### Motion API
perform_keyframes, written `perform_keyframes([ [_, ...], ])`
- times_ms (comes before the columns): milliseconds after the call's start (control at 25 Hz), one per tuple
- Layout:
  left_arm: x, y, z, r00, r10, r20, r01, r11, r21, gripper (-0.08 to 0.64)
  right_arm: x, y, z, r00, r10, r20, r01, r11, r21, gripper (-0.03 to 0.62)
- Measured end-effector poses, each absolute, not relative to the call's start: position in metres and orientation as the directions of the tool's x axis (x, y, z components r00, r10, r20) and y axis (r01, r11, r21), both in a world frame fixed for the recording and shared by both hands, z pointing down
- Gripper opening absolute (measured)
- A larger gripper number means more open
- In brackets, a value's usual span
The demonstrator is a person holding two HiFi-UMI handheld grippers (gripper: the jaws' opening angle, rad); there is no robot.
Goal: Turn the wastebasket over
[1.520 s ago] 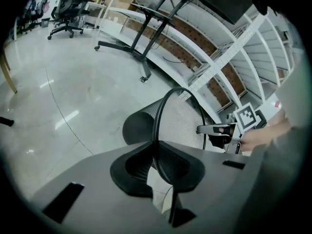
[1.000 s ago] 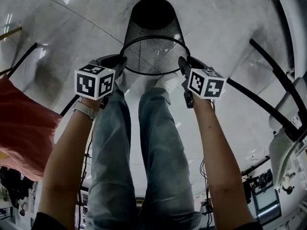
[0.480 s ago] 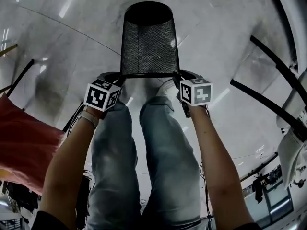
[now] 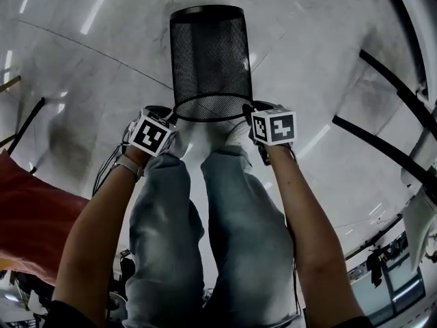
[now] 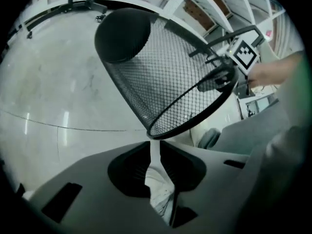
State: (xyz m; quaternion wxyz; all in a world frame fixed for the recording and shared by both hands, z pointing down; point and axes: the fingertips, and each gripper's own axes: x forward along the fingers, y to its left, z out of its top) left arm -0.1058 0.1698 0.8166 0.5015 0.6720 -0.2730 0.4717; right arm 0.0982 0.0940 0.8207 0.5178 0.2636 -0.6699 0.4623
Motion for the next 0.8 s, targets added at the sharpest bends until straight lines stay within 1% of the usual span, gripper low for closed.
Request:
perform_keyframes([
  [120,-0.108,0.179,0.813,0.411,0.157,0.898,-0.822,-0.362,0.439,0.069,0.106,0.092,0.819,-0.311,0.119,0.943,-0.861,0.385,-0.333,0.123],
  [280,-0.117,0.189,0.794,0.437,0.178,0.882,-0.837,-0.277,0.471,0.067,0.123,0.091,0.804,-0.293,0.093,0.951,-0.908,0.284,-0.308,0.124],
  [440,-0.132,0.173,0.759,0.44,0.103,0.892,-0.854,-0.258,0.451,0.067,0.127,0.095,0.775,-0.335,0.052,0.941,-0.926,0.169,-0.339,0.124],
  [600,-0.155,0.138,0.725,0.416,0.025,0.909,-0.86,-0.313,0.402,0.071,0.108,0.109,0.746,-0.428,-0.011,0.904,-0.903,0.046,-0.427,0.127],
  [720,-0.166,0.103,0.708,0.396,-0.015,0.918,-0.858,-0.362,0.364,0.089,0.087,0.119,0.73,-0.511,-0.066,0.857,-0.855,-0.062,-0.514,0.152],
  [800,-0.166,0.078,0.701,0.396,-0.039,0.917,-0.854,-0.381,0.353,0.118,0.075,0.123,0.724,-0.555,-0.095,0.826,-0.815,-0.135,-0.563,0.177],
])
